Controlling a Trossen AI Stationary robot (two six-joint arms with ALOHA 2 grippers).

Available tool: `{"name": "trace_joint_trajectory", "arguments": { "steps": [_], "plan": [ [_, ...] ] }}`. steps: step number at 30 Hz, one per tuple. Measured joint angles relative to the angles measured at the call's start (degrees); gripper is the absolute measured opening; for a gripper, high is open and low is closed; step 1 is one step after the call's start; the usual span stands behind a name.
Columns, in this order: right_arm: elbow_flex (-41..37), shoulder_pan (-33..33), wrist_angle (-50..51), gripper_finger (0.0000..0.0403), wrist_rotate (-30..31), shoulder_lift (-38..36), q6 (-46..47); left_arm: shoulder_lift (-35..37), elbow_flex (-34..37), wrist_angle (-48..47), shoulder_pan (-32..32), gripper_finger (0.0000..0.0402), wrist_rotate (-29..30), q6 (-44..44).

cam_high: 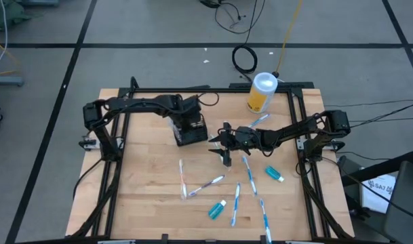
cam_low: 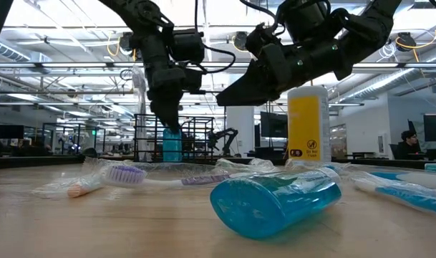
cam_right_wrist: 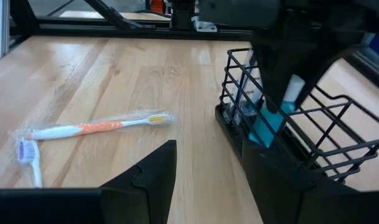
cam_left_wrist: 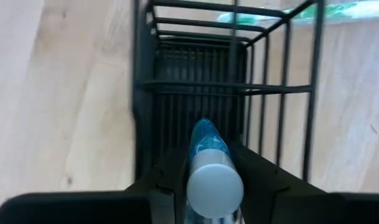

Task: Pick & Place toothbrushing station
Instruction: Put the top left blue mouthwash into the black mesh organizer

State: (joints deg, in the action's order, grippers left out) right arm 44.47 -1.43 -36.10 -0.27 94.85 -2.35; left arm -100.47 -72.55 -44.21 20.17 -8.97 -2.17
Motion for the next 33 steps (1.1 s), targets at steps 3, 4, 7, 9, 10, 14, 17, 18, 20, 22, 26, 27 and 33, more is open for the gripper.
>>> {"name": "trace_joint_trajectory", "arguments": {
  "steps": [3, 4, 7, 9, 10, 14, 17, 18, 20, 22, 26, 27, 33],
  "plan": [
    [0.0, 0.0, 0.0, 0.0178, 0.0, 0.0, -1.6, 0.0, 0.0, 0.1, 1.2, 0.0102, 0.3, -1.0],
    [0.0, 0.0, 0.0, 0.0178, 0.0, 0.0, -1.8, 0.0, 0.0, 0.2, 1.5, 0.0102, 1.0, -1.0],
    [0.0, -0.1, 0.0, 0.0178, 0.0, 0.0, -2.0, 0.0, 0.0, 0.1, 2.6, 0.0102, 2.9, -1.1],
    [0.0, -0.1, 0.0, 0.0178, 0.0, 0.0, -2.0, 0.0, 0.0, 0.2, 3.2, 0.0102, 2.9, -0.9],
    [0.0, -0.3, 0.0, 0.0178, 0.0, 0.0, -2.4, 0.0, 0.0, 0.1, 3.3, 0.0102, 3.0, -0.9],
    [0.0, -0.8, 0.0, 0.0178, 0.0, 0.0, -3.5, 0.0, 0.0, -0.1, 2.6, 0.0102, 3.0, -1.0],
    [0.0, -1.3, 0.0, 0.0178, 0.0, 0.0, -3.4, 0.1, 0.0, -0.4, 1.7, 0.0102, 3.0, -1.6],
    [0.0, -1.5, 0.0, 0.0178, 0.0, 0.0, -3.4, 0.3, 0.0, -1.0, 1.5, 0.0102, 3.0, -1.7],
    [0.0, -1.6, 0.0, 0.0178, 0.0, 0.0, -3.3, 0.5, 0.0, -1.9, 1.1, 0.0102, 3.4, -0.9],
    [0.0, -1.6, 0.0, 0.0178, 0.0, 0.0, -3.3, 1.0, 0.0, -3.0, 0.8, 0.0102, 4.9, 0.5],
    [0.0, -1.6, -0.5, 0.0178, 0.0, 0.0, -3.3, 2.9, 0.0, -4.2, -0.1, 0.0102, 7.2, 2.0],
    [0.0, -1.6, -0.8, 0.0178, 0.0, 0.0, -3.4, 3.2, 0.0, -4.3, -0.3, 0.0102, 7.8, 2.5],
    [0.0, -1.6, -1.0, 0.0178, 0.0, 0.0, -3.3, 2.6, -0.1, -3.9, -0.4, 0.0102, 8.5, 4.2]
  ]
}}
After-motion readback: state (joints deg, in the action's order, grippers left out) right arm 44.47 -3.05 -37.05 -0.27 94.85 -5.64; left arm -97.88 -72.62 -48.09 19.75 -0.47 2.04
